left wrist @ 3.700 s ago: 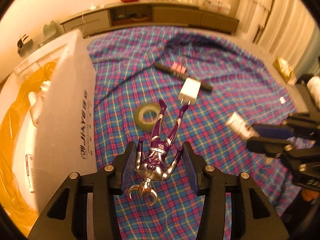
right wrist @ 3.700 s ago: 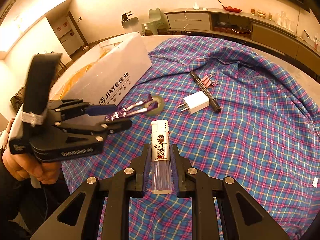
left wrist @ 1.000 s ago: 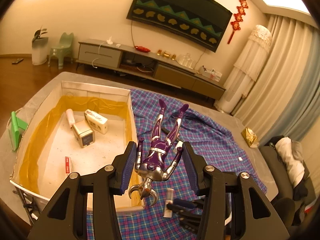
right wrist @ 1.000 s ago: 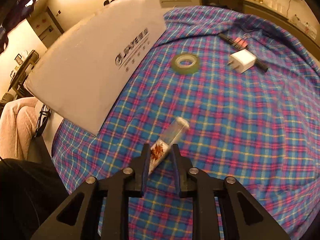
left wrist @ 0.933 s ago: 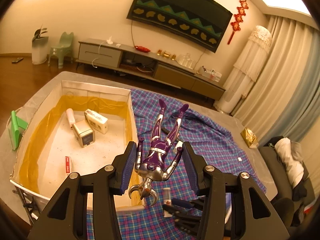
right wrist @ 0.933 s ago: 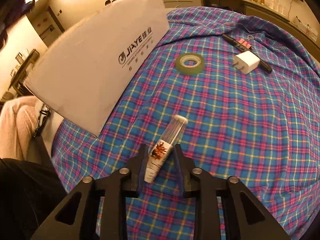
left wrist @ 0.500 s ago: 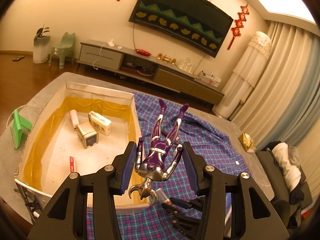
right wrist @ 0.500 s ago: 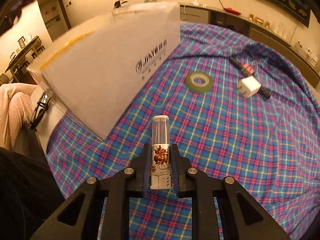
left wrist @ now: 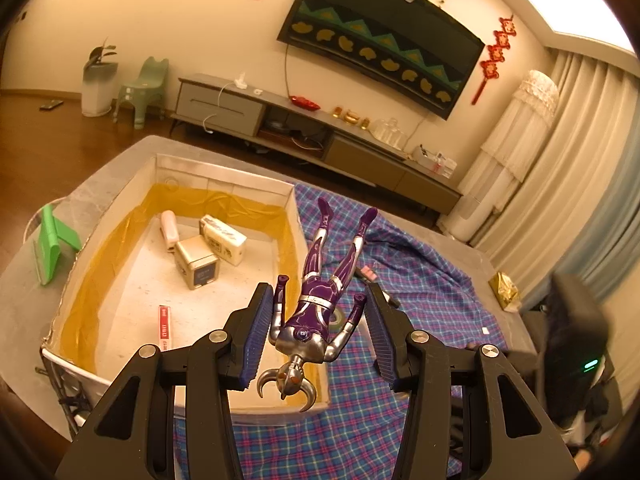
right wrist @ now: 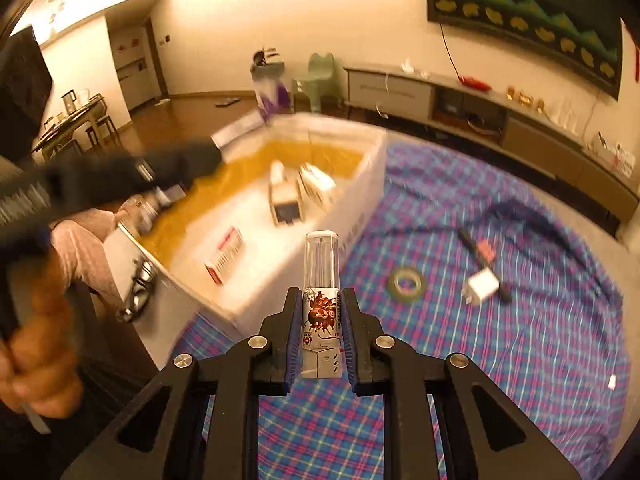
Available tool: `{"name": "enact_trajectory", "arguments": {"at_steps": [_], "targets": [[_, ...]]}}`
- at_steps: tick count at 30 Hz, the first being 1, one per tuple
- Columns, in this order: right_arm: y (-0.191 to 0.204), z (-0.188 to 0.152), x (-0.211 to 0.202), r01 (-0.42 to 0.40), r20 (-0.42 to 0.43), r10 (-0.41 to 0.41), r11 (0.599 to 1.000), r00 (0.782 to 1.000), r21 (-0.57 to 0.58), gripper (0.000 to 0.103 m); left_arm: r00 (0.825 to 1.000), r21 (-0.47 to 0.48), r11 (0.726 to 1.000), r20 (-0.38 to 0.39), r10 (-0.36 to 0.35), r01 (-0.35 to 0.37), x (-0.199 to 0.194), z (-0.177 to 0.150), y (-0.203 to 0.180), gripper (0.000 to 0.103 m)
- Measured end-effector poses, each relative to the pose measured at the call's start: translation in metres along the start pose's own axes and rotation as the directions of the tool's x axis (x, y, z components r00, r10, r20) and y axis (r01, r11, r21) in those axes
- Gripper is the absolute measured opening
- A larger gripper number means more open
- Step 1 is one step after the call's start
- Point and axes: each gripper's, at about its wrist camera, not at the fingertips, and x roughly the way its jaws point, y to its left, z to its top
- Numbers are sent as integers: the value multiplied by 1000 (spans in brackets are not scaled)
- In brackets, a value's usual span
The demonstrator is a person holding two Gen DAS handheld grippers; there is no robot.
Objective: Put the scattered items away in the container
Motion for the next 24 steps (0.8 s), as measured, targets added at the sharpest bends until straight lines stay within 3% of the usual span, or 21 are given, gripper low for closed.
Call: {"name": "enact_trajectory", "arguments": {"at_steps": [14,24], "targets": [[35,43,-11,-22,46,26,997,999,-78,21,1000,-69,997,-4,22,-22,4,3,23,49],[50,68,-2,-63,56,70,991,996,-115,20,998,-217,974,-25,52,-56,8,7,62,49]]}}
